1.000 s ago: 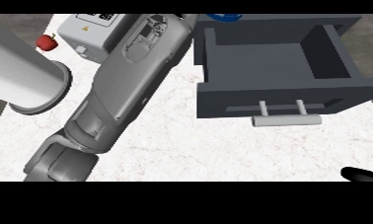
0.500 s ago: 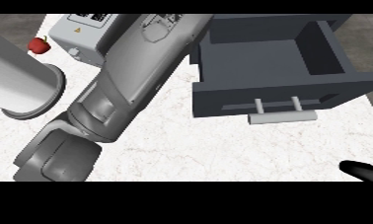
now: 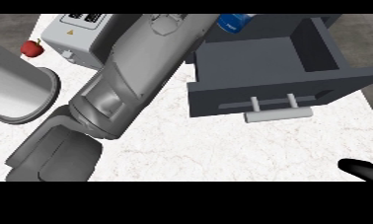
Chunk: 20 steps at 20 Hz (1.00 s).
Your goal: Pick up the can, place it into the drawer and close the drawer
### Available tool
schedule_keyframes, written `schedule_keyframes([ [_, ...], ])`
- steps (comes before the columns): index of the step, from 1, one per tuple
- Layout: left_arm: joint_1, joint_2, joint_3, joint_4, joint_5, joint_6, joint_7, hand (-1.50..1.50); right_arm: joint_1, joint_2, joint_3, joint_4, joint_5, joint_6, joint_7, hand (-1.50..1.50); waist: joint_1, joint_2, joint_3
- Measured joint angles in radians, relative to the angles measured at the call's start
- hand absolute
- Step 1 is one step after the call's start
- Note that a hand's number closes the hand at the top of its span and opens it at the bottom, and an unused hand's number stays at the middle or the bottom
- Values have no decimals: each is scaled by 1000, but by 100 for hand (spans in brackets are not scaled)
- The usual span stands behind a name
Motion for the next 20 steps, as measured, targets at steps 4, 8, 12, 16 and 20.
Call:
schedule_keyframes([
  [4,-11,0,-24,26,26,50,-19,-150,-23,-13,1,4,-5,0,20,-150,-10,3,0],
  [8,-18,0,-29,50,48,66,-49,-150,-30,-37,13,11,33,19,-14,-150,-11,6,0],
  [12,-16,0,-26,59,86,77,-73,-150,-68,-68,36,45,83,38,-59,-150,-14,11,1],
  [16,-25,0,-19,62,119,83,-88,-150,-95,-114,69,71,168,63,-105,-150,-9,12,0],
  [20,-32,0,-8,59,154,84,-106,-150,-126,-145,138,111,300,66,-145,-150,4,12,-1],
])
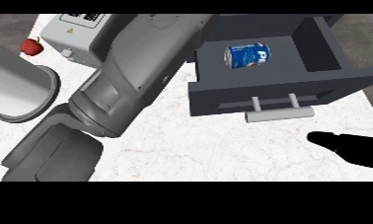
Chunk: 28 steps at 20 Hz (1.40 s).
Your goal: Pick up the can, place it into the drawer and close the drawer
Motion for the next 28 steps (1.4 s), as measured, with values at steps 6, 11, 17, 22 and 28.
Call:
schedule_keyframes([
  [6,-17,0,3,8,29,5,-19,-150,-69,-31,105,129,216,-32,-77,-150,23,-2,0],
  [11,-23,0,-13,21,23,10,-25,-150,-145,-36,188,289,371,-71,-118,-150,47,-8,-1],
  [17,-28,6,-1,37,13,-17,-23,-150,-218,-20,257,519,537,-160,-185,-150,74,-13,-1],
  [22,-23,36,20,22,12,-45,-10,-150,-310,17,291,738,647,-253,-234,-150,92,-17,-1],
  [28,20,75,19,-15,-10,-63,4,-150,-423,79,284,1010,740,-406,-278,-150,112,-21,-2],
])
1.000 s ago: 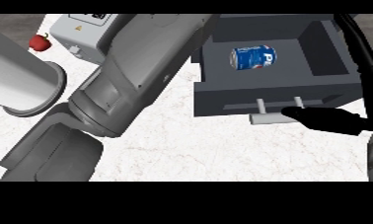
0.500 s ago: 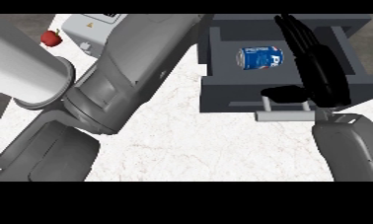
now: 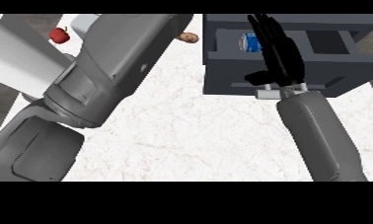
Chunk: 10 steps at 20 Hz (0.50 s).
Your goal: Pick up the can, place it into the drawer and close the drawer
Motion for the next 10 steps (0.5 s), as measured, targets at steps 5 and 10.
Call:
schedule_keyframes([
  [5,37,41,-1,-47,-13,-11,34,-150,-113,15,-48,207,49,-126,-20,-150,16,-2,0],
  [10,68,85,-12,-110,-29,-28,84,-150,-240,31,-92,377,87,-241,-16,-150,33,-3,0],
])
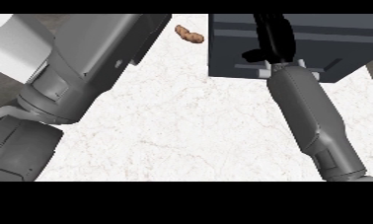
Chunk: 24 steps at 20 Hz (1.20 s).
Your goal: Pick up the can, place it into the drawer and close the drawer
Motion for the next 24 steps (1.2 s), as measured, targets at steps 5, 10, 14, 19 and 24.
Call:
schedule_keyframes([
  [5,57,35,-15,-79,-13,-14,27,-150,-104,-8,-43,157,17,-84,-15,-150,26,0,-2],
  [10,104,68,-21,-148,-20,-21,61,-150,-197,-10,-70,278,28,-124,-22,-150,35,5,-1],
  [14,155,91,-31,-213,-25,-31,81,-150,-253,-17,-85,350,31,-122,-27,-150,45,10,2],
  [19,209,119,-32,-286,-26,-35,95,-150,-294,-18,-116,402,4,-110,-74,-150,43,18,6],
  [24,264,153,-38,-355,-29,-45,116,-150,-309,-15,-158,421,-43,-94,-163,-150,42,22,8],
])
